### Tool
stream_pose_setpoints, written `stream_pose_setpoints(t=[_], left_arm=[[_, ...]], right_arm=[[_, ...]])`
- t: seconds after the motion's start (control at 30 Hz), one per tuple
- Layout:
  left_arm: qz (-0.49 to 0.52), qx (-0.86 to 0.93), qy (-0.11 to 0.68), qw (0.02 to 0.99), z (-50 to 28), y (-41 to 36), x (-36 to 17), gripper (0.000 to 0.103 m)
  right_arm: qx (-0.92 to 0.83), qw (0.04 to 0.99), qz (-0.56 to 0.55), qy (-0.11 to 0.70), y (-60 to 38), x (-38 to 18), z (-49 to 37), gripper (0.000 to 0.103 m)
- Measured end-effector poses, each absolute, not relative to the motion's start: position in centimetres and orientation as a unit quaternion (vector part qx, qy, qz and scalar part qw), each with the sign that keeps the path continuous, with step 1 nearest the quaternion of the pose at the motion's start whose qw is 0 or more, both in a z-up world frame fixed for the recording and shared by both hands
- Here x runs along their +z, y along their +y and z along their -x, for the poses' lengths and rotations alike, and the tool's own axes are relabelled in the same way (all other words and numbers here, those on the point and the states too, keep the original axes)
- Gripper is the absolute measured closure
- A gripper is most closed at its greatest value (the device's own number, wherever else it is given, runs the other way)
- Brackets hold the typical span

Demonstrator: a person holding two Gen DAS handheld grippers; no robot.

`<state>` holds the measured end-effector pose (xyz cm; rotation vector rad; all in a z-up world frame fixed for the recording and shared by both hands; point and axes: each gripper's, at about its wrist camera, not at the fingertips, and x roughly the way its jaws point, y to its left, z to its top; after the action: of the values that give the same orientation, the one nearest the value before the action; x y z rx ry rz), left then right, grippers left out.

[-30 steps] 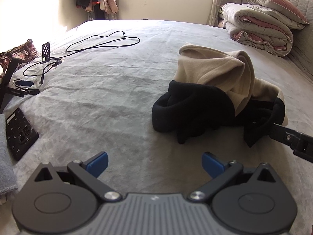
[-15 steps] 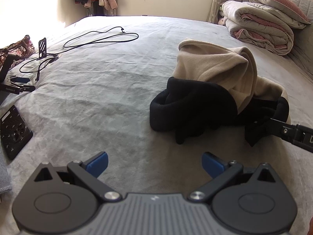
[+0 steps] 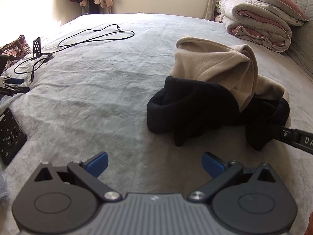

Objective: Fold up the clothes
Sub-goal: 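Close the right gripper on the beige fabric of the garment, then grasp the beige fabric with the left gripper while the right gripper holds its fold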

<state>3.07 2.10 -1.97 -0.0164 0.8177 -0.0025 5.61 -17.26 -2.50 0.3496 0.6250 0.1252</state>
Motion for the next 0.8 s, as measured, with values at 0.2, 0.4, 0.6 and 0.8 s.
stream_pose_setpoints(t=[0.2, 0.4, 0.6, 0.8], left_arm=[[0.005, 0.001, 0.397, 0.918, -3.06, 2.06, -1.89, 0.001], [0.005, 0.002, 0.398, 0.917, -3.08, 2.27, -1.9, 0.001], [0.008, 0.003, 0.397, 0.918, -3.15, 2.46, -1.89, 0.001], [0.01, 0.004, 0.397, 0.918, -3.18, 2.55, -1.88, 0.001]], right_arm=[[0.055, 0.934, -0.171, 0.308, -17.26, -2.28, -5.38, 0.089], [0.048, 0.933, -0.172, 0.311, -17.51, -2.25, -5.39, 0.089], [0.047, 0.933, -0.171, 0.314, -17.51, -2.34, -5.41, 0.089], [0.045, 0.932, -0.169, 0.317, -17.47, -2.44, -5.4, 0.089]])
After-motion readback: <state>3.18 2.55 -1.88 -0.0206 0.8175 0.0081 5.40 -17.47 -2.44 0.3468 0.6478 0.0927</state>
